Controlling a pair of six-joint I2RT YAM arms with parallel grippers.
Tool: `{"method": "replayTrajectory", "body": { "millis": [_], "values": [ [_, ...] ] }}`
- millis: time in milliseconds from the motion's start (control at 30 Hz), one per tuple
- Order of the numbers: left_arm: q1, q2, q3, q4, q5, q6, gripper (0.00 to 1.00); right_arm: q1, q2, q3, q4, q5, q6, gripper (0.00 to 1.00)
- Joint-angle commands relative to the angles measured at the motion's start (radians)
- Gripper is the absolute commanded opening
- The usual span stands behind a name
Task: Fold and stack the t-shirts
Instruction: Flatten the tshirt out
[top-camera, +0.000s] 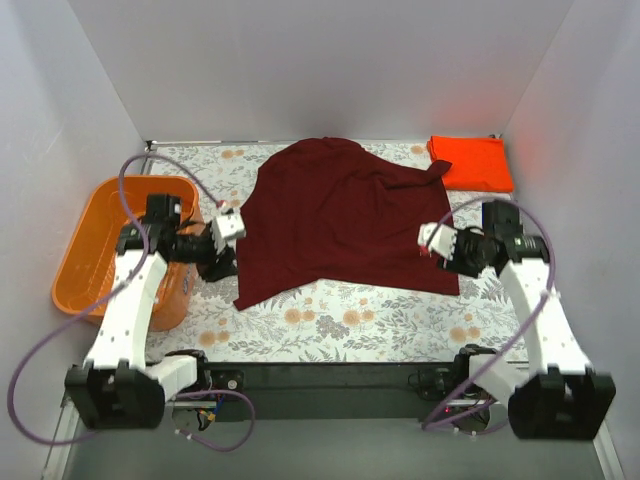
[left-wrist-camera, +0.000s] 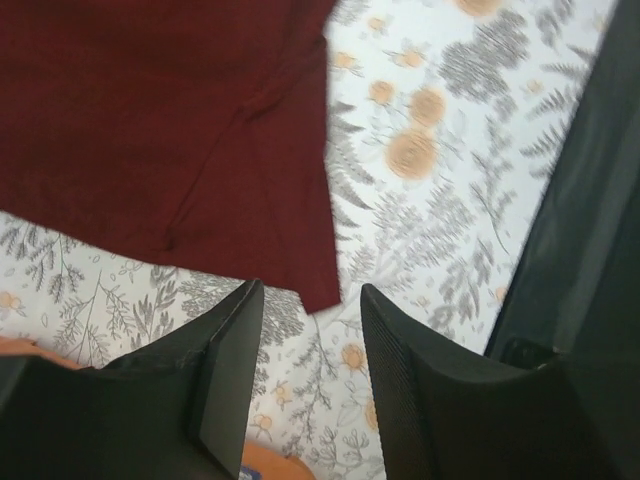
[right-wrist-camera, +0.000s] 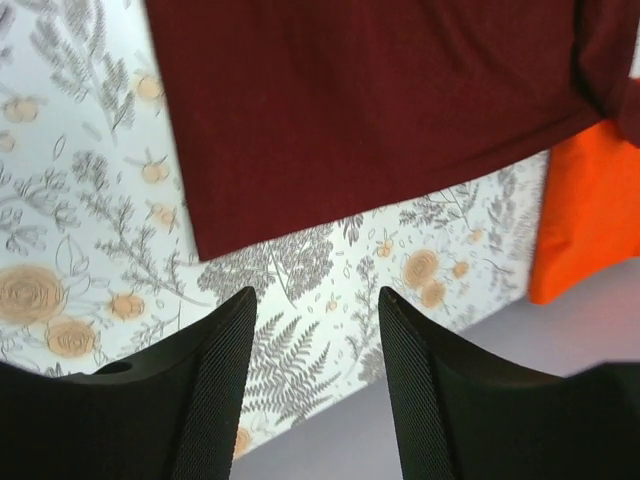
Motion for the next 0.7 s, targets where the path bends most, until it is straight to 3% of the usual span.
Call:
{"method": "replayTrajectory", "body": {
  "millis": [0,67,267,433,667],
  "values": [
    [-0.052,0.178,0.085,0.257,-0.043,-0.36,0.4,0.0,0.227,0.157,0.01,-0.022,0.276,0.54],
    [-0.125,0.302,0.157,0.295,-0.12,-0.469,0.35,0.002,0.368,0.255,0.003,-0.009,0.366,0.45],
    [-0.285,0.472,0.102,0.36,-0.303,-0.595,0.39,0.028,0.54,0.329,0.006,0.018,0.448,0.43],
    [-0.325,0.56,0.082,0.499,-0.327,-0.686,0.44,0.037,0.634,0.306,0.02,0.034,0.531,0.37],
    [-0.388,0.661,0.105,0.571,-0.274,-0.603,0.48,0.039,0.68,0.284,0.026,0.047,0.58,0.37]
  ]
}}
